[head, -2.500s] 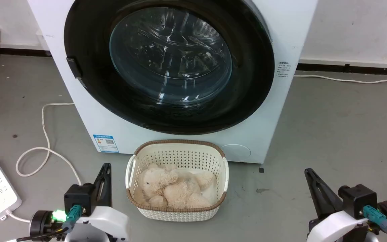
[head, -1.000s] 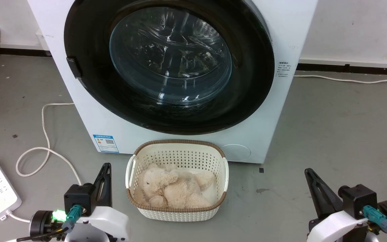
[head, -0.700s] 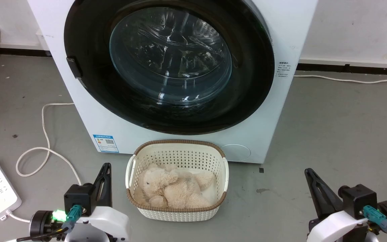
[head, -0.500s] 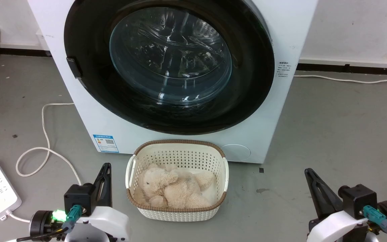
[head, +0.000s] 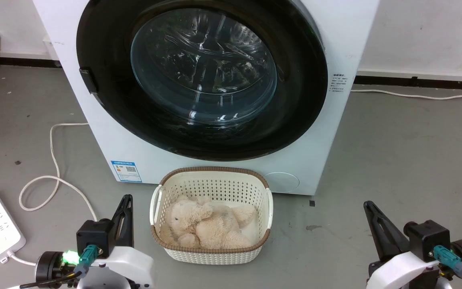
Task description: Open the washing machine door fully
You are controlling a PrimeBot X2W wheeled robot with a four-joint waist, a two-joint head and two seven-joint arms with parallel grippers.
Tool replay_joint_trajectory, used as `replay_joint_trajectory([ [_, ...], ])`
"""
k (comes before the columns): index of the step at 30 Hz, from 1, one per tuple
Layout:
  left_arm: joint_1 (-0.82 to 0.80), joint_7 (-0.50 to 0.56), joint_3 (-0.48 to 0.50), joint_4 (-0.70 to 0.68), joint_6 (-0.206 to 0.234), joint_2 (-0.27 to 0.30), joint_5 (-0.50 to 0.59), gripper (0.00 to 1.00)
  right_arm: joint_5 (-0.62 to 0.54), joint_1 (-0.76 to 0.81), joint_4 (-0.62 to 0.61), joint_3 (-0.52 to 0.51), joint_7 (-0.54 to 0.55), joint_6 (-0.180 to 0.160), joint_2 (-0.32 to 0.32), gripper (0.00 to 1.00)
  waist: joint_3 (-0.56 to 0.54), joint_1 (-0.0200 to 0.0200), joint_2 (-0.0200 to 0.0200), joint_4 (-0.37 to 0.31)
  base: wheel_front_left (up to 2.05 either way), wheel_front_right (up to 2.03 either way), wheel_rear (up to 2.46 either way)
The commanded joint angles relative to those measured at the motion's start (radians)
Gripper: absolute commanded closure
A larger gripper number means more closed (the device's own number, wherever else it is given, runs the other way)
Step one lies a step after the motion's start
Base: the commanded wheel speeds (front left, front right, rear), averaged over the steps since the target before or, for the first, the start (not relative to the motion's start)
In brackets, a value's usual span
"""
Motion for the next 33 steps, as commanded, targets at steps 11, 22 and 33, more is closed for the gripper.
replay_joint_trajectory([
  [11, 0.000, 0.000, 0.000, 0.000, 0.000, 0.000, 0.000, 0.00, 0.001, 0.000, 0.000, 0.000, 0.000, 0.000, 0.000, 0.00, 0.000, 0.0000, 0.0000, 0.000, 0.00, 0.00, 0.00],
  [22, 0.003, -0.017, -0.008, 0.009, -0.003, 0.000, -0.001, 0.00, 0.017, 0.006, 0.004, -0.006, -0.018, 0.000, 0.000, 0.00, 0.003, 0.0000, 0.0000, 0.000, 0.00, 0.00, 0.00],
  [33, -0.004, -0.041, -0.023, 0.014, -0.003, 0.000, -0.003, 0.00, 0.022, -0.001, -0.011, -0.009, -0.041, 0.000, -0.001, 0.00, 0.030, 0.0000, 0.0000, 0.005, 0.00, 0.00, 0.00],
])
